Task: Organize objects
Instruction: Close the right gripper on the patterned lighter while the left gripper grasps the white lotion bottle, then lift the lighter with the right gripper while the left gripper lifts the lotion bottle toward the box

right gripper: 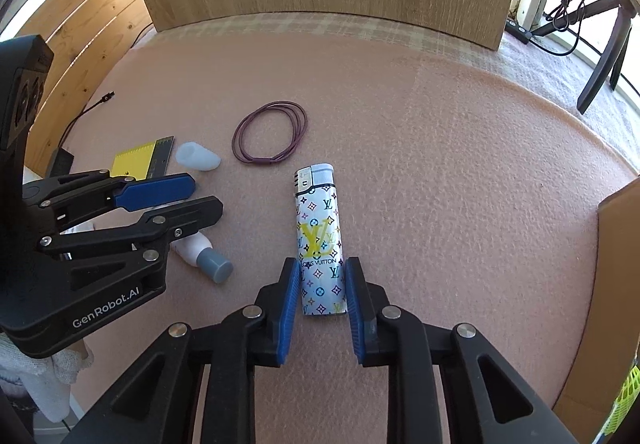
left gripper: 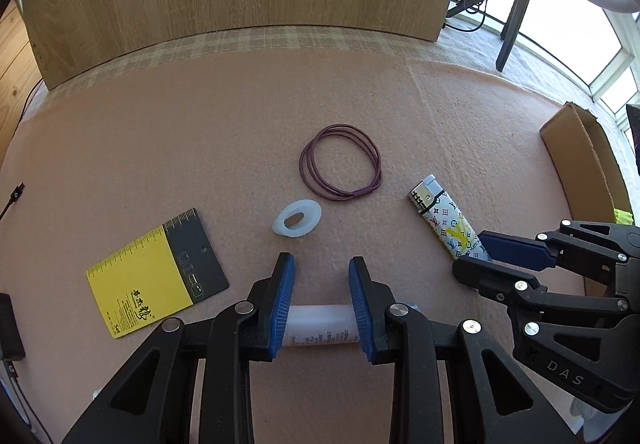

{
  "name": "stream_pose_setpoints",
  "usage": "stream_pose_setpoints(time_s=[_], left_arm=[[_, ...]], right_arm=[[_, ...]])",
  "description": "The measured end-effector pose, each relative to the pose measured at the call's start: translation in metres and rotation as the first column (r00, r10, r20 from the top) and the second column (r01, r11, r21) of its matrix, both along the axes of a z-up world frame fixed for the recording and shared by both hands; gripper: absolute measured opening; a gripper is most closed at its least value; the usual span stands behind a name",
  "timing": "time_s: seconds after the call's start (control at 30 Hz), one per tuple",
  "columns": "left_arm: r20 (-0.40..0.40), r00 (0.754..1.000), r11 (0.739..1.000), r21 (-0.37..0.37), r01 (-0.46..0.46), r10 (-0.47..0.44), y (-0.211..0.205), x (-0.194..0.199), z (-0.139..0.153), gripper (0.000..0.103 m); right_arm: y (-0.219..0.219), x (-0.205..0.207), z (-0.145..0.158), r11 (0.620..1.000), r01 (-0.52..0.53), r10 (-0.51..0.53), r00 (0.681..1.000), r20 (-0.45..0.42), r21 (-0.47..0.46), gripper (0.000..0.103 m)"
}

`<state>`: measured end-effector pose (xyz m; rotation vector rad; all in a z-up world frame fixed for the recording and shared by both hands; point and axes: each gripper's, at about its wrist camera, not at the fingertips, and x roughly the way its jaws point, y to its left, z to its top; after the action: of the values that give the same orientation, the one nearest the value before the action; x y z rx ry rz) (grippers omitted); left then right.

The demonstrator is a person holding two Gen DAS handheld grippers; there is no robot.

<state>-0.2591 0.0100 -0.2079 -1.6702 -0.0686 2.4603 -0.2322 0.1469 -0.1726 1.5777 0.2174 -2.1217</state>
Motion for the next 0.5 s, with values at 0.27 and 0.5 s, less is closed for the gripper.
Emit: stream_pose_setpoints(time_s=[0.27,0.5], left_arm=[[-0.001,1.000,1.000,0.012,0.022,-0.022,0.000,0.034,0.001,0.030],[-0.006,0.998,0.998,0.004,0.058,-0.058,0.011,0.061,0.003,0.030]], right_arm=[[0.024,0.025,0.000,0.999,0.031,-0.031,0.999,0.027,-0.025,0.021],[0.045,0.055,0.001,0.998,0.058,-0.056,0.997,0.048,-0.040,0.021]])
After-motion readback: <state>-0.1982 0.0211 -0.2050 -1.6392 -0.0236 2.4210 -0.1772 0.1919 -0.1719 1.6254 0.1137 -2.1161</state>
